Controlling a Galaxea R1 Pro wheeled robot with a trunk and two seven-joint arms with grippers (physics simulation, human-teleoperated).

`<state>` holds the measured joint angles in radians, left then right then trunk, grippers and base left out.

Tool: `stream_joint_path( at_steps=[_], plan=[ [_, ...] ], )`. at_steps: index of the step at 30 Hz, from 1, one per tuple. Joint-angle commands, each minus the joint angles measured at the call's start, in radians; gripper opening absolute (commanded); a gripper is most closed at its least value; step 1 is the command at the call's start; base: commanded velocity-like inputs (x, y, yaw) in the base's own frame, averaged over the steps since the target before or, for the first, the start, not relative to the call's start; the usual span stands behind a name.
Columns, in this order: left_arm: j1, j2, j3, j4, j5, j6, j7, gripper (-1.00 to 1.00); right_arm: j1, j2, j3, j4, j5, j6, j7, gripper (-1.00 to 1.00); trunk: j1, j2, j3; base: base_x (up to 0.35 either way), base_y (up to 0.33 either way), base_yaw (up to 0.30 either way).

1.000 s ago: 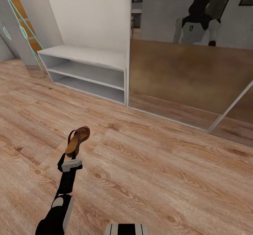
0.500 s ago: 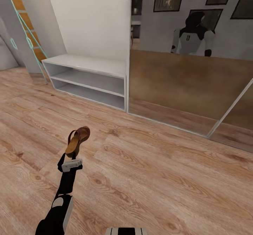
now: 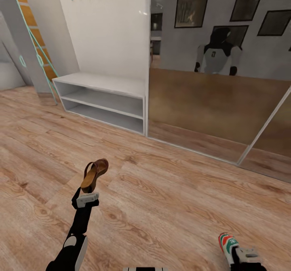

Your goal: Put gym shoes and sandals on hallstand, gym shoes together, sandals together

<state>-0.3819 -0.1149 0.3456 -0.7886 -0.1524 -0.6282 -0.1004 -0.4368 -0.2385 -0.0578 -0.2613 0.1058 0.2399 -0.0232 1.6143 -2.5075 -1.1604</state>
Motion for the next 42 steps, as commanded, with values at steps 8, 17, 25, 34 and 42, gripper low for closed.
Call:
stream_joint_path(
  at_steps=[8, 17, 25, 34, 42],
  plan=[
    [0.000, 0.002, 0.003, 0.063, 0.000, 0.001, 0.002, -1.00, -0.063, 0.124, -0.008, -0.134, -0.006, 0.129, -0.021, -1.00, -0.004, 0.002, 0.031, 0.000, 0.000, 0.000],
    [0.000, 0.021, 0.006, 0.087, 0.000, 0.001, 0.001, -1.00, -0.076, 0.151, -0.005, -0.192, -0.003, 0.149, -0.024, -1.00, -0.008, 0.004, 0.066, 0.000, 0.000, 0.000],
    [0.000, 0.056, 0.013, 0.090, 0.001, 0.001, 0.003, -1.00, -0.108, 0.155, -0.006, -0.203, -0.003, 0.152, -0.024, -1.00, -0.011, 0.006, 0.097, 0.000, 0.000, 0.000],
    [0.000, 0.065, 0.017, 0.092, 0.002, 0.001, 0.004, -1.00, -0.120, 0.157, -0.006, -0.204, -0.004, 0.151, -0.022, -1.00, -0.012, 0.006, 0.105, 0.000, 0.000, 0.000],
    [0.000, 0.066, 0.018, 0.092, 0.002, 0.001, 0.004, -1.00, -0.121, 0.173, -0.005, -0.206, -0.006, 0.151, -0.020, -1.00, -0.012, 0.006, 0.104, 0.000, 0.000, 0.000]
  ],
)
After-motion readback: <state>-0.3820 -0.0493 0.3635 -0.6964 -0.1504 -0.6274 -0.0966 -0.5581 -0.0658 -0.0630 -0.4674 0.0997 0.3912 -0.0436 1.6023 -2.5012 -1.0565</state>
